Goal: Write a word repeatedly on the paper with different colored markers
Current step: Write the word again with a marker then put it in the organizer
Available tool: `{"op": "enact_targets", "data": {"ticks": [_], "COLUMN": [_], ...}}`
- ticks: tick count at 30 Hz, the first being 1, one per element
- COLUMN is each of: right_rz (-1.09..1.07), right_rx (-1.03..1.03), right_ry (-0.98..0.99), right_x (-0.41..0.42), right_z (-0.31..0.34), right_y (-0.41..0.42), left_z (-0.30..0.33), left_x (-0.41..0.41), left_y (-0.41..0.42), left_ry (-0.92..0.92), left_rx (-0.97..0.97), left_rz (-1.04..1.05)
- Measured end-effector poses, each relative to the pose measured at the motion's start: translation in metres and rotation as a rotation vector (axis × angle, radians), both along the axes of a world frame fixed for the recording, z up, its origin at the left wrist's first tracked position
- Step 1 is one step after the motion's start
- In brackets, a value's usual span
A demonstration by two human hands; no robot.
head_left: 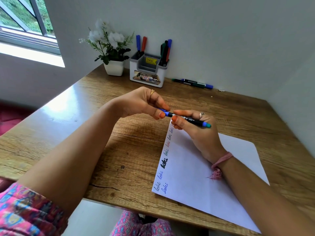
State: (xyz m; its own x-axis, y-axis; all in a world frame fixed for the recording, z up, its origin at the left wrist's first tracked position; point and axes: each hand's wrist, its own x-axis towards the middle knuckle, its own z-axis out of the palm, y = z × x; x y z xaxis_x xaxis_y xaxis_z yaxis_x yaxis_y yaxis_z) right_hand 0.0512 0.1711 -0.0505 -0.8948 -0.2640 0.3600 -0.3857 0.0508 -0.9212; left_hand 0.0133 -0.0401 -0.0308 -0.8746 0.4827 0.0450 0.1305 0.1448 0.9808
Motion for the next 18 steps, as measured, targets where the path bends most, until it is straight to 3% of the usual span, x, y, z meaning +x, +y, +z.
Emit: {"op": "enact_targets", "data": {"ticks": [7,10,15,18], "right_rz": [0.044,0.027,-0.029,-0.009], "right_rx": [-0.002,0.261,0.774,0.820], "right_ry": [0.090,0.175,0.344,0.333], "right_x": [-0.005,-0.010,-0.023,-0.027], "right_z": [0.005,0.000,-0.011,-0.017], "right_y": [-0.001,0.003,0.014,0.016], "left_z": [0.008,0.008,0.011,0.017], "left_x": [-0.002,-0.005,-0.011,-0.010], "left_y": [0.004,-0.002,-0.018,-0.023], "left_ry": [-0.169,-0.213,-0.100,0.090], "left_rx": [0.470,0.629,0.816,0.782], "left_rz": [0.130,0.243,0.474,0.646]}}
